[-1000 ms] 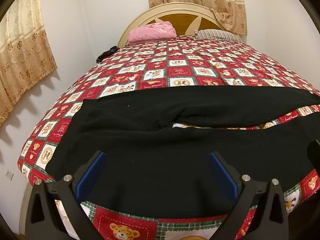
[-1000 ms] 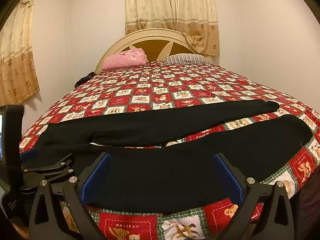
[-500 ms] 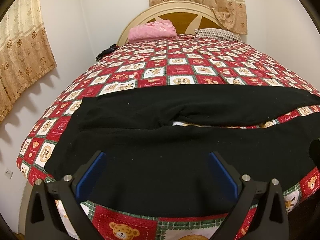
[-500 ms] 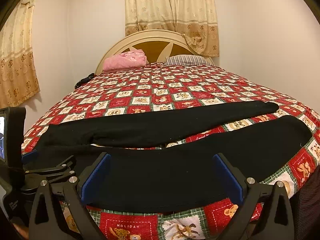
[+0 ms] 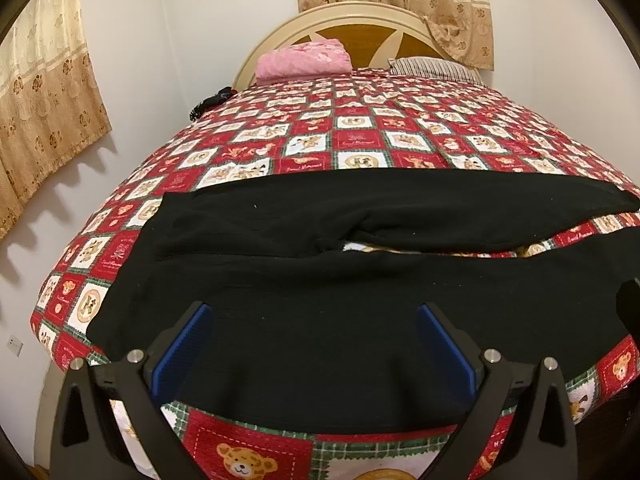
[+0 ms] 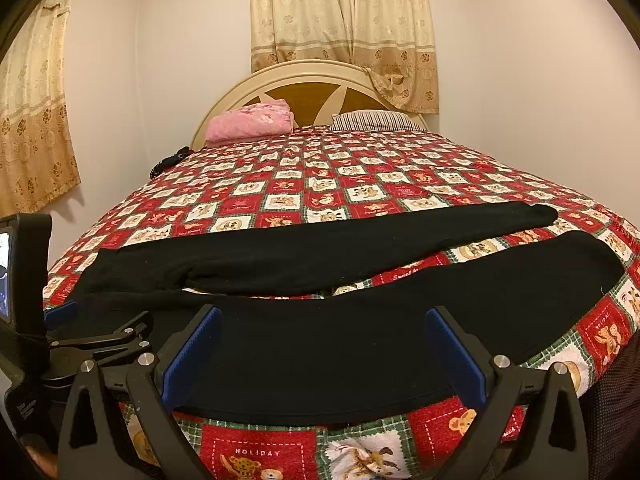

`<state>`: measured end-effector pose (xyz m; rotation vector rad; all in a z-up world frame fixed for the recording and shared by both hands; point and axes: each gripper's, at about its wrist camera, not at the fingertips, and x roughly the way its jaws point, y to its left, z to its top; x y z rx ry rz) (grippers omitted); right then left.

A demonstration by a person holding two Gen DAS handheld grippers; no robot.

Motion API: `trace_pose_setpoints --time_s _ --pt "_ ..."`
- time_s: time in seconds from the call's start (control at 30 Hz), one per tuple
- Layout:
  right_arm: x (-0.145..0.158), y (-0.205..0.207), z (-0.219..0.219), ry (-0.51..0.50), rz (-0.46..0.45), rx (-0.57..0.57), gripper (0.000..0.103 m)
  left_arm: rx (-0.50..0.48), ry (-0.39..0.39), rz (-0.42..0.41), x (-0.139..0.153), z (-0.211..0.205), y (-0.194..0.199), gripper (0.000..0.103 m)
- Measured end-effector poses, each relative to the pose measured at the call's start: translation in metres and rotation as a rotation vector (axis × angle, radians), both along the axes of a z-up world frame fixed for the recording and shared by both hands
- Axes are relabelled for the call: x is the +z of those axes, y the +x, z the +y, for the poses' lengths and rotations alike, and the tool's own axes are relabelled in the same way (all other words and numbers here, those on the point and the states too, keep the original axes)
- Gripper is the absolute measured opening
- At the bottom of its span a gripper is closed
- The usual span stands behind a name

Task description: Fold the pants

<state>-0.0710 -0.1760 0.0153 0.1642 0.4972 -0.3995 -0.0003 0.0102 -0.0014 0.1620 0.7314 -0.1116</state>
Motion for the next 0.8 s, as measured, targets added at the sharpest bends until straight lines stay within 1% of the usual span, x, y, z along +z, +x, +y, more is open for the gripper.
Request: trace_pose_setpoints --time_s 0.8 --pt "-0.0003 0.0011 0.0015 0.010 0.018 0.007 0.102 0.001 -0.001 0.002 0.0012 0.0001 0.0003 0.103"
